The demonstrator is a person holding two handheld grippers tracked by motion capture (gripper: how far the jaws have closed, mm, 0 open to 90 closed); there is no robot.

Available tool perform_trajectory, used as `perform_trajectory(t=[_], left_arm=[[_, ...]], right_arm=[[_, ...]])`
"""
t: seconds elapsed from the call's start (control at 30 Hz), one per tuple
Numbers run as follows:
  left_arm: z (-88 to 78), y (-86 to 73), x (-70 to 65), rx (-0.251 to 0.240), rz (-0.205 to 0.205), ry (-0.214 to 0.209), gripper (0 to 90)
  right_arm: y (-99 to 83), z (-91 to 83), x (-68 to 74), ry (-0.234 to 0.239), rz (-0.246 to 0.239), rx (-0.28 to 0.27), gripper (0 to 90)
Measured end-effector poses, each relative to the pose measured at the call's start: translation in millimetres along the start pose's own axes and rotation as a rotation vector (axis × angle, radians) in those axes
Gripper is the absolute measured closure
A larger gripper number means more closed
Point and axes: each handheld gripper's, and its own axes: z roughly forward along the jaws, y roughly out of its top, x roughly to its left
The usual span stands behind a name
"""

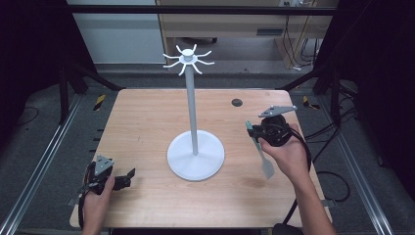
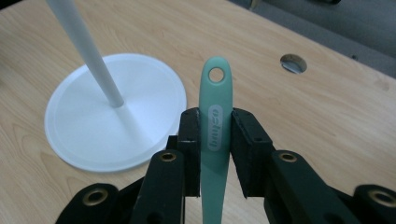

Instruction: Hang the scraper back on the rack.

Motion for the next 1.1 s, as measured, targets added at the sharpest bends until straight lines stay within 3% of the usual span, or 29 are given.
perform_trajectory(t=[0.67,1.1], left_arm=[[-0.8,-0.2,0.4,0.001,0.0,0.002,2.4],[-1.1,-0.1,0.8,0.001,0.0,0.001,2.5]], right_arm=[[23.3,-19.4,-1.8,-0.006,0.03,-0.175,74.2],[45.1,-25.4,5.7,0.003,0.021,-0.247,74.1]])
